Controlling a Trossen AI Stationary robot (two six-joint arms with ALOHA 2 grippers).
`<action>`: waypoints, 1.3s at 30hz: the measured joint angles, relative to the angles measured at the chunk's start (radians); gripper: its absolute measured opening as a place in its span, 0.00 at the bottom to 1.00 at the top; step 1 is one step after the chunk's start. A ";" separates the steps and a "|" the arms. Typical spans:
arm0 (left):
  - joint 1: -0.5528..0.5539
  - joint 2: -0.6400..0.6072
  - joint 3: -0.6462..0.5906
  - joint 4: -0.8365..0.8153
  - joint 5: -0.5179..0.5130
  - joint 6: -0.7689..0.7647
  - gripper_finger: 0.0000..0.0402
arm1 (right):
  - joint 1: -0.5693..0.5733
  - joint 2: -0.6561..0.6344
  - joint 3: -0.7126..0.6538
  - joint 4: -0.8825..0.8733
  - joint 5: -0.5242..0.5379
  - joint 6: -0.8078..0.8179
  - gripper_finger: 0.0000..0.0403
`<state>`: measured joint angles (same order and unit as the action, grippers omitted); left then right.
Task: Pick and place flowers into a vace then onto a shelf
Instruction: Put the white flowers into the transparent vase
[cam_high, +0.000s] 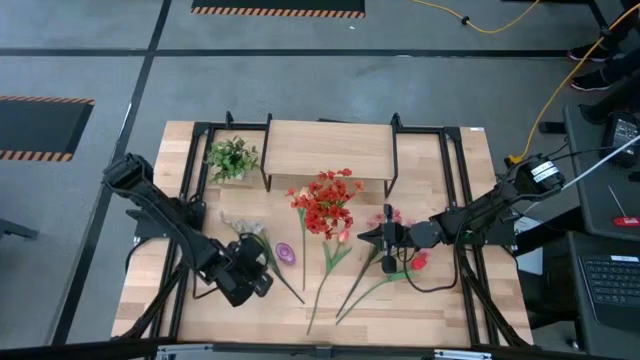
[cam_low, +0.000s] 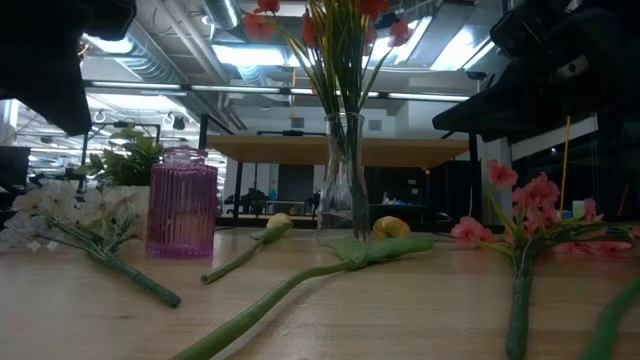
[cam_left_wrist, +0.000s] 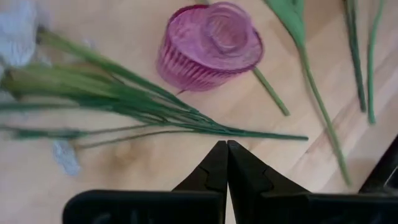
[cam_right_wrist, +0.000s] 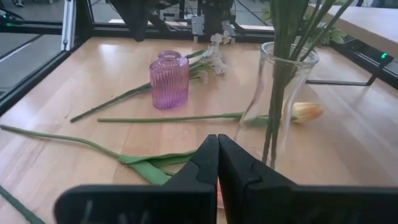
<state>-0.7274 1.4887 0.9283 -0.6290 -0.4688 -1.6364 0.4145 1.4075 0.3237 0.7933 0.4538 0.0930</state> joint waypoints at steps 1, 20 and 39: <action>0.003 0.000 0.000 0.002 0.004 -0.017 0.00 | 0.000 0.000 0.000 0.000 0.000 -0.003 0.01; 0.010 0.000 -0.002 0.004 -0.025 -0.275 0.31 | 0.000 0.000 0.000 -0.022 -0.001 -0.023 0.04; 0.024 0.142 -0.002 0.041 0.082 -0.442 0.49 | 0.000 0.000 0.000 -0.071 -0.001 -0.014 0.04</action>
<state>-0.7039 1.6304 0.9264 -0.5880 -0.3865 -2.0781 0.4145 1.4075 0.3237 0.7226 0.4529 0.0787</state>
